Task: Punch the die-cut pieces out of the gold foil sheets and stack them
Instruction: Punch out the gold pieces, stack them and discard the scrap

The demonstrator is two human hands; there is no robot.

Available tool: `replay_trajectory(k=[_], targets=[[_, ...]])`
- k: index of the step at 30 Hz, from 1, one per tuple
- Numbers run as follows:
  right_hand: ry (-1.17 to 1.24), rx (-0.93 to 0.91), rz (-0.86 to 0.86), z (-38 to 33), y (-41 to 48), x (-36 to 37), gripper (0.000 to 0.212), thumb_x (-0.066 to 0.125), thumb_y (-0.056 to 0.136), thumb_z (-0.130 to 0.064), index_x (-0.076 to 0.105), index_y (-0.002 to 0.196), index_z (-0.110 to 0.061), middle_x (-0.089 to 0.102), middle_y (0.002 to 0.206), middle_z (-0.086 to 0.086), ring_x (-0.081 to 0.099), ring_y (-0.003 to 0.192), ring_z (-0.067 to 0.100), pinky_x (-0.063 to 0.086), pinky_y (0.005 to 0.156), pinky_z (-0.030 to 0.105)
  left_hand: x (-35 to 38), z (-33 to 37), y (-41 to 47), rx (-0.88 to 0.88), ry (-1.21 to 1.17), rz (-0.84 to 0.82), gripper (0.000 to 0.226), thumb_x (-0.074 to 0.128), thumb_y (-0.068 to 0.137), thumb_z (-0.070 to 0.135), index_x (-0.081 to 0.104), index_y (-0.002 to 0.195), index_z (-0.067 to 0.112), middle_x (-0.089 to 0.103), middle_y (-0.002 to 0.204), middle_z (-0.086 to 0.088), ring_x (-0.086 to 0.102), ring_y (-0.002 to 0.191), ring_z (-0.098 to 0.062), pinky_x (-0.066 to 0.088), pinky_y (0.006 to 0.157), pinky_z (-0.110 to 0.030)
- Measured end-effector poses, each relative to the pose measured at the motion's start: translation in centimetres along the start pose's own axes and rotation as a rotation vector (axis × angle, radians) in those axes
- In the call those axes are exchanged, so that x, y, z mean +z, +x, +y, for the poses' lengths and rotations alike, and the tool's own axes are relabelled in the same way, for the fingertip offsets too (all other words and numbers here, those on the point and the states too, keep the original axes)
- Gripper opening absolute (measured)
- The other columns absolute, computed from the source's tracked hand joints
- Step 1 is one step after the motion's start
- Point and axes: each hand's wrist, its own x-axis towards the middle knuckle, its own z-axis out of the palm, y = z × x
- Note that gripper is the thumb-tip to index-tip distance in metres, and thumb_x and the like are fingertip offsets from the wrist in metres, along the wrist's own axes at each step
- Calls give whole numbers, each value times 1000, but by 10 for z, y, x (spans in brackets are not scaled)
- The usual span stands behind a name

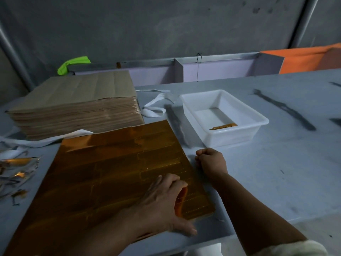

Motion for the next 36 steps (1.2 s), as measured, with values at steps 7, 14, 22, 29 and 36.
replay_trajectory(k=[7,14,22,29,36], targets=[[2,-10,83,4,2,6,21,54,94,-11,70,104,-19,70,101,3,65,98,22,54,94,43,-29,20,40,37,122,109,59,36,91,62,16,145,49,17,147,15,23,137,-21,31,106,-40],[-30,-64,108,9,2,6,21,52,93,-12,68,100,-24,70,92,-2,64,82,14,55,78,33,-40,28,64,42,287,19,43,39,95,31,40,137,38,21,148,5,20,136,-27,21,110,-43],[-40,-80,130,11,4,8,22,49,95,-12,65,95,-27,70,92,-3,61,77,5,42,58,16,-45,22,63,69,270,13,49,44,93,20,42,137,42,28,140,7,23,130,-22,21,98,-35],[-32,-88,126,12,3,7,23,48,96,-11,68,100,-22,70,93,-1,63,82,10,46,65,20,-46,18,60,95,279,58,56,48,90,15,43,138,42,29,144,6,20,134,-19,21,108,-39],[-44,-92,113,9,0,6,22,51,93,-11,67,92,-25,70,92,-1,64,86,14,50,77,29,-55,19,60,107,198,210,41,49,89,7,48,109,42,40,121,11,38,113,-15,43,92,-36]])
